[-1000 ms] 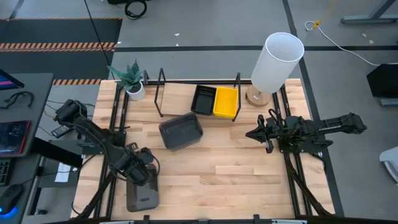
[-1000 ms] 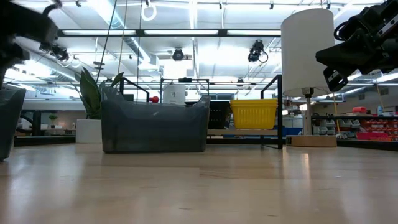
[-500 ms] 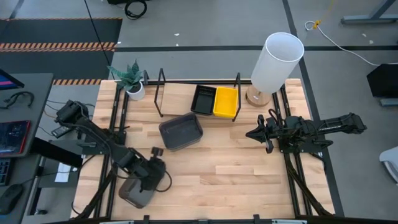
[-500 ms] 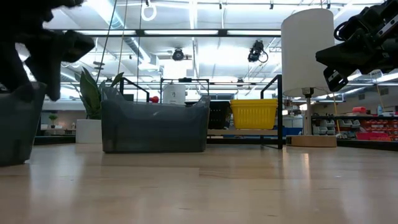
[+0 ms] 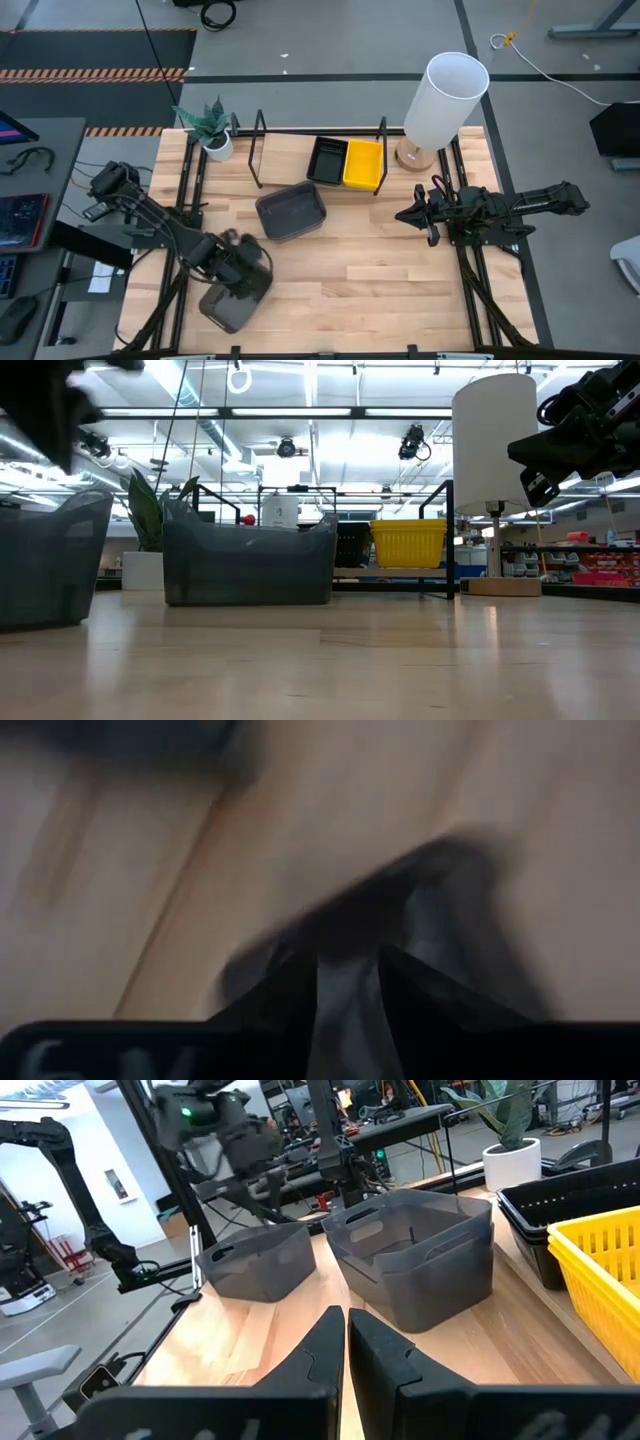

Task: Stack baskets on shelf by color
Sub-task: Stack the bottom transparent black bin on top of the top transparent black bin

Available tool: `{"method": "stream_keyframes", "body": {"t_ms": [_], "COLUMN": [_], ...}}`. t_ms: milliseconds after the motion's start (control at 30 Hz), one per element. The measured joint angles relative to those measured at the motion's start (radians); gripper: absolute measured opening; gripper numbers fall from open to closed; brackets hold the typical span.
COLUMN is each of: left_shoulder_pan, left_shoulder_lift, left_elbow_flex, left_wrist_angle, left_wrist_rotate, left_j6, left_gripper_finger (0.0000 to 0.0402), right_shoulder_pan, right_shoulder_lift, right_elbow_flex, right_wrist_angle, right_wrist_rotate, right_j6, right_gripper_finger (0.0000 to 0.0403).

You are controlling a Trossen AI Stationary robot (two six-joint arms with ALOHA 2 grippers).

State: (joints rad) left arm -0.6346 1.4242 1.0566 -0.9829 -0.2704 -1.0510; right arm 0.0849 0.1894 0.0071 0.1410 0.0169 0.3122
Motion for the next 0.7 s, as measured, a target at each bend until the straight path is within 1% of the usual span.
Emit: {"method": "stream_keyframes", "body": {"t_ms": [67, 133, 167, 233, 333, 400, 567, 633, 700], "left_shoulder_pan": [-0.001, -0.013, -0.019, -0.027, -0.034, -0.048, -0.087, -0.11, -0.129], "left_shoulder_lift": [0.0, 0.0, 0.0, 0.0, 0.0, 0.0, 0.003, 0.003, 0.003], "left_elbow_flex": [0.001, 0.002, 0.002, 0.002, 0.002, 0.002, -0.002, -0.019, -0.051], "left_wrist_angle": [-0.123, -0.225, -0.275, -0.324, -0.326, -0.324, -0.261, -0.252, -0.226], "left_wrist_rotate": [0.059, 0.084, 0.106, 0.144, 0.155, 0.153, 0.151, 0.15, 0.167], "left_j6": [-0.16, -0.331, -0.391, -0.448, -0.506, -0.55, -0.651, -0.698, -0.741], "left_gripper_finger": [0.0117, 0.0117, 0.0117, 0.0117, 0.012, 0.013, 0.0182, 0.0203, 0.0215], "right_shoulder_pan": [0.0, 0.0, 0.0, 0.0, 0.0, 0.0, 0.0, 0.0, 0.0], "right_shoulder_lift": [0.0, 0.0, 0.0, 0.0, 0.0, 0.0, 0.0, 0.0, 0.0], "right_elbow_flex": [0.0, 0.0, 0.0, 0.0, 0.0, 0.0, 0.0, 0.0, 0.0], "right_wrist_angle": [0.0, 0.0, 0.0, 0.0, 0.0, 0.0, 0.0, 0.0, 0.0], "right_wrist_rotate": [0.0, 0.0, 0.0, 0.0, 0.0, 0.0, 0.0, 0.0, 0.0], "right_j6": [0.0, 0.0, 0.0, 0.0, 0.0, 0.0, 0.0, 0.0, 0.0], "right_gripper_finger": [0.0025, 0.0025, 0.0025, 0.0025, 0.0025, 0.0025, 0.0025, 0.0025, 0.0025]}}
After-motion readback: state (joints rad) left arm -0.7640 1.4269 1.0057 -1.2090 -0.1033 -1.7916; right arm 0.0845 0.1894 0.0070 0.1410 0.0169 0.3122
